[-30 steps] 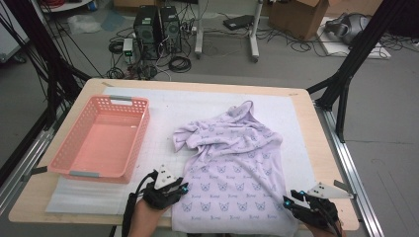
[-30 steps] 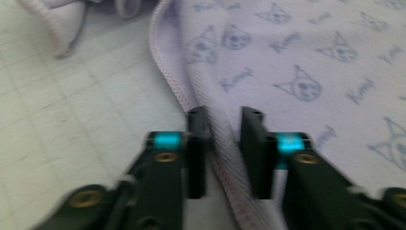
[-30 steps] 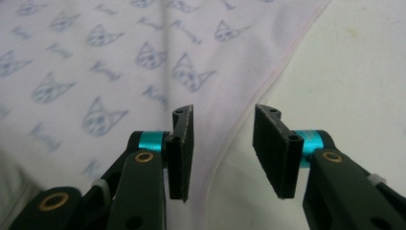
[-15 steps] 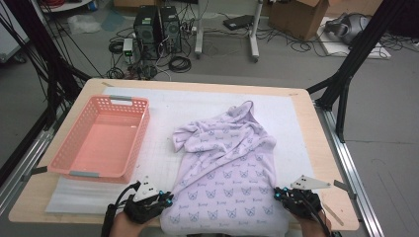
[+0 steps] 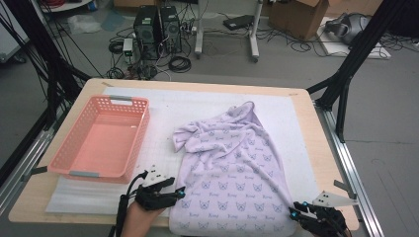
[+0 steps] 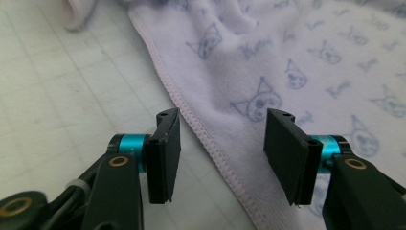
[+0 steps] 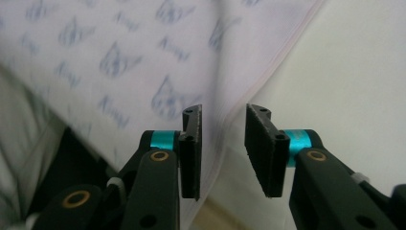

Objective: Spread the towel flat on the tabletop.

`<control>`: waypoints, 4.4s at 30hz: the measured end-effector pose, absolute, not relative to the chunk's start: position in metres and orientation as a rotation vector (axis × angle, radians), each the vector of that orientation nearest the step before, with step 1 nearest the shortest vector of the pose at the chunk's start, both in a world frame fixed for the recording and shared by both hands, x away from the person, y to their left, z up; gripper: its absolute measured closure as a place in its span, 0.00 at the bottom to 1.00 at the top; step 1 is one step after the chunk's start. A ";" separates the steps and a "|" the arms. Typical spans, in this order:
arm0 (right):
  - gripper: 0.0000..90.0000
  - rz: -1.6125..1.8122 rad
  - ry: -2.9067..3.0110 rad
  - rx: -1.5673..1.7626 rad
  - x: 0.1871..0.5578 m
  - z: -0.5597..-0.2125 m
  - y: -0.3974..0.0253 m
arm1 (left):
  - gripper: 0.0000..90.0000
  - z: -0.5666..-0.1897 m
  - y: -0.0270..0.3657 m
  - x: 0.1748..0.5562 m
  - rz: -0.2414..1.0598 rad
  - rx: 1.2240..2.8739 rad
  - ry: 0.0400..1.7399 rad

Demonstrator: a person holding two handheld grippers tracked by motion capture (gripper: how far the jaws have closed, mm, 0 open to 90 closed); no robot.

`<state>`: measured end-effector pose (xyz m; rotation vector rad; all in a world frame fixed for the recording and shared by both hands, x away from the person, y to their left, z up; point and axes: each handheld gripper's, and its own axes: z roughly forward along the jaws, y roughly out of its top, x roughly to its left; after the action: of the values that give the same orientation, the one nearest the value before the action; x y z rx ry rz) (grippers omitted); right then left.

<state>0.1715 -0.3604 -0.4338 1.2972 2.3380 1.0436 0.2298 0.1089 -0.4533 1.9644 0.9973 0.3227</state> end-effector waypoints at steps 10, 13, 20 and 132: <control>0.69 0.997 2.201 1.390 0.219 -0.440 -0.344 | 0.97 -0.447 0.127 0.203 0.314 2.073 0.924; 0.80 0.986 2.217 1.371 0.221 -0.443 -0.339 | 0.97 -0.448 0.137 0.188 0.286 2.077 0.900; 0.97 1.005 2.344 1.275 0.200 -0.440 -0.339 | 0.68 -0.447 0.140 0.192 0.240 2.019 0.927; 0.68 1.098 2.244 1.252 0.281 -0.431 -0.358 | 0.54 -0.447 0.059 0.369 0.303 1.952 1.020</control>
<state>0.2813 -0.3576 -0.4311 1.2524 2.2435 1.0979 0.3693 0.0586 -0.4475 1.9516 1.0205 0.3031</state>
